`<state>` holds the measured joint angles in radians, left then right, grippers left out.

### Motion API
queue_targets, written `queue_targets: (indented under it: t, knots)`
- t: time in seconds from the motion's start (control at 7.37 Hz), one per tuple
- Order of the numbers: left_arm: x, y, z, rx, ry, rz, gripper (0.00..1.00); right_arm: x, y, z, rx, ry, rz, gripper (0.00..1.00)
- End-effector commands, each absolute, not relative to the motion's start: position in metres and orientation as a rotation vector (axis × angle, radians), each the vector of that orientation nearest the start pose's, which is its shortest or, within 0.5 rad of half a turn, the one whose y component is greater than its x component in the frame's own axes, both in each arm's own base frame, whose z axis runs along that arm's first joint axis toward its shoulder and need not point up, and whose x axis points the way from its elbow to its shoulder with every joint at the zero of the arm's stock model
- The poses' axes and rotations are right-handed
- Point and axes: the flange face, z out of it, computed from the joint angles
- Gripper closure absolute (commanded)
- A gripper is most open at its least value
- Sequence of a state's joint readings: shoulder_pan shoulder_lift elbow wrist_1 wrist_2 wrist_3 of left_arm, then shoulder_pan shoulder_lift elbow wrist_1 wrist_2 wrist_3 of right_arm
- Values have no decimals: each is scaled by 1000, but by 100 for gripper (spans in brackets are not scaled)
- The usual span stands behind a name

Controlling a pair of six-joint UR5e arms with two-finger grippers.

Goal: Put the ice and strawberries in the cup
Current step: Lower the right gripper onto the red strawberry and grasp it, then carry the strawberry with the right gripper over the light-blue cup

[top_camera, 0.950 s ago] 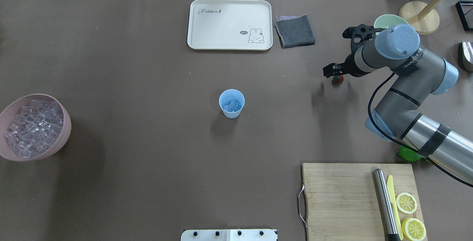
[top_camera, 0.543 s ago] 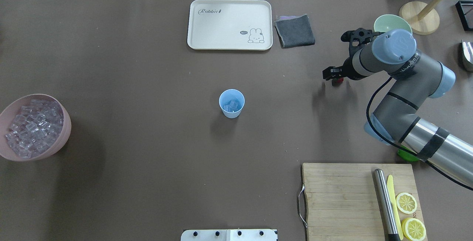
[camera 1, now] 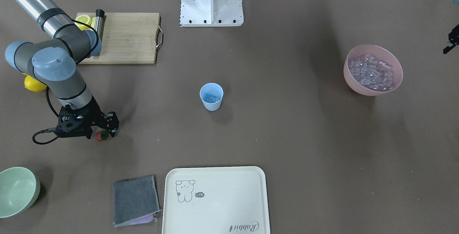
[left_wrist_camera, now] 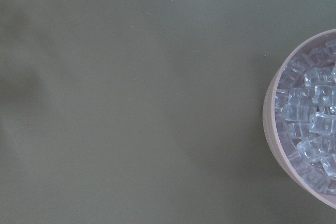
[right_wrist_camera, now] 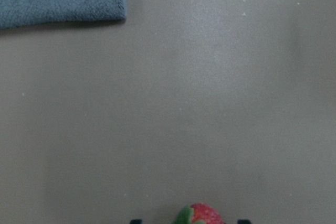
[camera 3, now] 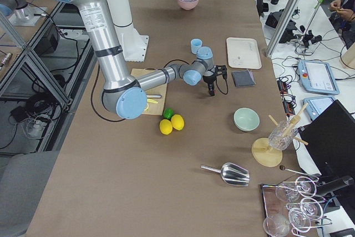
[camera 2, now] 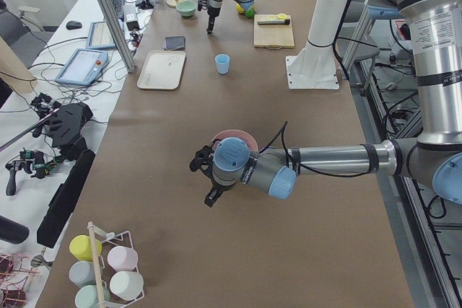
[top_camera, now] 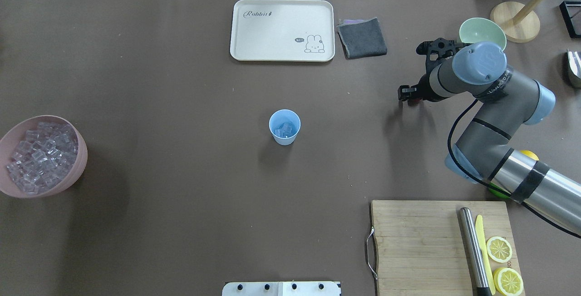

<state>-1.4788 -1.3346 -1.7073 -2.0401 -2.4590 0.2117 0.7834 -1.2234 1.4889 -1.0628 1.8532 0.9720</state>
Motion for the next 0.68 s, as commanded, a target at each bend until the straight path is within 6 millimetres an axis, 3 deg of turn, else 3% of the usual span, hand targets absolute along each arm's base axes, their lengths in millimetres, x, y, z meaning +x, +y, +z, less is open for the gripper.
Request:
queue_targets:
  t: [0.0,0.14,0.41,0.54]
  knots:
    - [-18,-410,638,398,863,446,1,-393,-541,431,282,-763,69,100]
    - [-18,-410,637,399,863,446,1,-392,-538,400,262,-742,72,100]
    - [-17,-410,637,399,863,448,1,-391,-536,316,264,-785,133,100]
    - [-17,-410,638,397,863,447,1,-406,-533,275,256,-844,185,100]
